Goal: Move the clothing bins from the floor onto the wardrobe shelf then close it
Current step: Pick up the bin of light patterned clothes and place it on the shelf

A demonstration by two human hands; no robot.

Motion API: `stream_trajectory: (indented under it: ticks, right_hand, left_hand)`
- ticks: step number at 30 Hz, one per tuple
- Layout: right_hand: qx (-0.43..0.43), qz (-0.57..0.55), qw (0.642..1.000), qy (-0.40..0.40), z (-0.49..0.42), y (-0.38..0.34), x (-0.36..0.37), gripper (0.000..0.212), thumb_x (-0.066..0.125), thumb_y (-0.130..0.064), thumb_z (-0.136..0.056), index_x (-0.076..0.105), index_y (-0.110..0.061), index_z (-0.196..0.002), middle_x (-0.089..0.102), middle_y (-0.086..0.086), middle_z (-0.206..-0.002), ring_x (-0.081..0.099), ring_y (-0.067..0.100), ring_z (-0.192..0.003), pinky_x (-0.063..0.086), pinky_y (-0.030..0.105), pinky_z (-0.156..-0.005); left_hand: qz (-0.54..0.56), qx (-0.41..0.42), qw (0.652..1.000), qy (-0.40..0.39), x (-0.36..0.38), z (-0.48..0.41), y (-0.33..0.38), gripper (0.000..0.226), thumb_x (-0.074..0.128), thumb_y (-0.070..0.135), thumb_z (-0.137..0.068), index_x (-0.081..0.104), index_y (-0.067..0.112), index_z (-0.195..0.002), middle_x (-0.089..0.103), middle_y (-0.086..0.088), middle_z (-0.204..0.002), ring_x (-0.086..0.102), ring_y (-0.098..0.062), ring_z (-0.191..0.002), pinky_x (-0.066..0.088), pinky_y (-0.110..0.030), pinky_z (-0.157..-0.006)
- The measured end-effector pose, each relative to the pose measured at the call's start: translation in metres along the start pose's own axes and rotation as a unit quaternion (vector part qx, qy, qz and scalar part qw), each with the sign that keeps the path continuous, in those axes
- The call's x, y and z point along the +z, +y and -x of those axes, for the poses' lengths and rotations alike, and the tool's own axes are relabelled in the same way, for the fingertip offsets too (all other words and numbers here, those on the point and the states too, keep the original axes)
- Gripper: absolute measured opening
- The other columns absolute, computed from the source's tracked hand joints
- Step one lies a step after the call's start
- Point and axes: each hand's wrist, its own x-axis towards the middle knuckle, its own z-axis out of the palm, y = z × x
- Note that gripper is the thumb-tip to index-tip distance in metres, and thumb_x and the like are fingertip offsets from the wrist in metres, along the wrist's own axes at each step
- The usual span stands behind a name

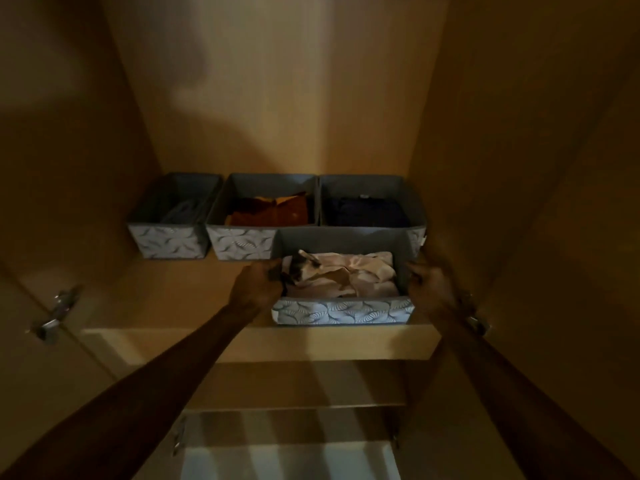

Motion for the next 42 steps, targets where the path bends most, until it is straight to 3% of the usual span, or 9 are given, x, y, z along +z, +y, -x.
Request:
stream_trajectory:
  ticks: [7,11,13,16,19,23,27,33,42]
  right_hand:
    - [0.079,0.016,0.994,0.071,-0.038,0.053,-0.015,0.039,0.053,-0.008,-0.086,0.066,-0.017,-0.121,0.071,0.016,-0.107,0.066,0.036,-0.089,0.055,0.044,-0.08]
    - [0.06,0.015,0.994,0.089,-0.036,0.049,-0.025,0.044,0.051,0.0,-0.085,0.06,-0.012,-0.127,0.067,0.015,-0.117,0.063,0.035,-0.099,0.052,0.038,-0.085]
    - [0.055,0.02,0.995,0.076,-0.034,0.049,-0.027,0.044,0.051,0.001,-0.085,0.06,-0.008,-0.127,0.066,0.018,-0.117,0.062,0.036,-0.1,0.049,0.037,-0.086]
    - [0.047,0.044,0.995,0.08,-0.031,0.055,-0.026,0.042,0.052,-0.004,-0.085,0.061,-0.009,-0.125,0.067,0.017,-0.116,0.063,0.035,-0.098,0.048,0.036,-0.084]
    - [0.057,0.068,0.994,0.057,-0.025,0.054,-0.028,0.029,0.054,-0.009,-0.086,0.065,-0.007,-0.112,0.069,0.019,-0.103,0.063,0.035,-0.086,0.045,0.03,-0.071]
    - [0.111,0.137,0.984,0.02,-0.016,0.047,-0.032,0.037,0.059,-0.021,-0.09,0.056,0.0,-0.12,0.06,0.02,-0.117,0.058,0.039,-0.108,0.046,0.037,-0.081]
    - [0.14,0.132,0.981,0.019,-0.016,0.046,-0.035,0.026,0.062,-0.021,-0.087,0.064,0.003,-0.098,0.066,0.021,-0.103,0.063,0.036,-0.094,0.039,0.031,-0.067]
    - [0.12,0.072,0.989,0.043,-0.02,0.056,-0.031,0.019,0.06,-0.016,-0.086,0.066,-0.007,-0.07,0.071,0.02,-0.085,0.06,0.03,-0.07,0.049,0.033,-0.065]
    - [0.113,0.045,0.992,0.036,-0.023,0.064,-0.026,0.027,0.061,-0.022,-0.086,0.072,-0.007,-0.104,0.073,0.017,-0.098,0.067,0.033,-0.089,0.053,0.034,-0.08]
  left_hand:
    - [0.01,0.02,1.0,-0.014,0.055,-0.038,0.039,0.026,0.048,0.036,-0.096,0.066,0.024,-0.082,0.072,-0.008,-0.088,0.062,-0.022,-0.075,0.044,-0.03,-0.063]
    - [-0.036,0.042,0.996,-0.064,0.081,-0.041,0.046,0.026,0.052,0.028,-0.094,0.062,0.024,-0.117,0.07,-0.009,-0.113,0.065,-0.031,-0.097,0.041,-0.028,-0.073]
    - [-0.028,0.052,0.994,-0.094,0.083,-0.039,0.043,0.043,0.059,0.033,-0.09,0.052,0.031,-0.132,0.067,0.002,-0.116,0.063,-0.026,-0.105,0.043,-0.028,-0.079]
    - [0.104,0.048,0.982,-0.148,0.073,-0.039,0.034,0.044,0.071,0.048,-0.079,0.053,0.053,-0.12,0.064,0.02,-0.114,0.063,-0.009,-0.104,0.05,-0.032,-0.09]
    - [0.157,0.04,0.965,-0.206,0.065,-0.039,0.018,0.06,0.078,0.01,-0.078,0.056,0.026,-0.131,0.066,0.001,-0.117,0.067,-0.012,-0.098,0.053,-0.019,-0.077]
    - [0.09,0.057,0.977,-0.183,0.063,-0.037,0.008,0.067,0.085,0.015,-0.069,0.057,0.009,-0.13,0.068,-0.004,-0.112,0.068,0.006,-0.08,0.051,-0.011,-0.069]
    - [0.087,0.075,0.984,-0.137,0.072,-0.038,0.0,0.069,0.083,0.041,-0.057,0.066,0.021,-0.121,0.074,0.0,-0.104,0.071,-0.012,-0.091,0.057,-0.041,-0.084]
    - [0.108,0.049,0.991,-0.063,0.081,-0.03,0.021,0.055,0.084,0.006,-0.067,0.068,0.019,-0.118,0.071,0.007,-0.095,0.067,-0.009,-0.086,0.05,-0.015,-0.074]
    - [0.123,0.049,0.99,-0.055,0.084,-0.035,0.022,0.059,0.083,0.008,-0.068,0.064,0.019,-0.123,0.072,0.001,-0.102,0.068,-0.016,-0.094,0.054,-0.029,-0.081]
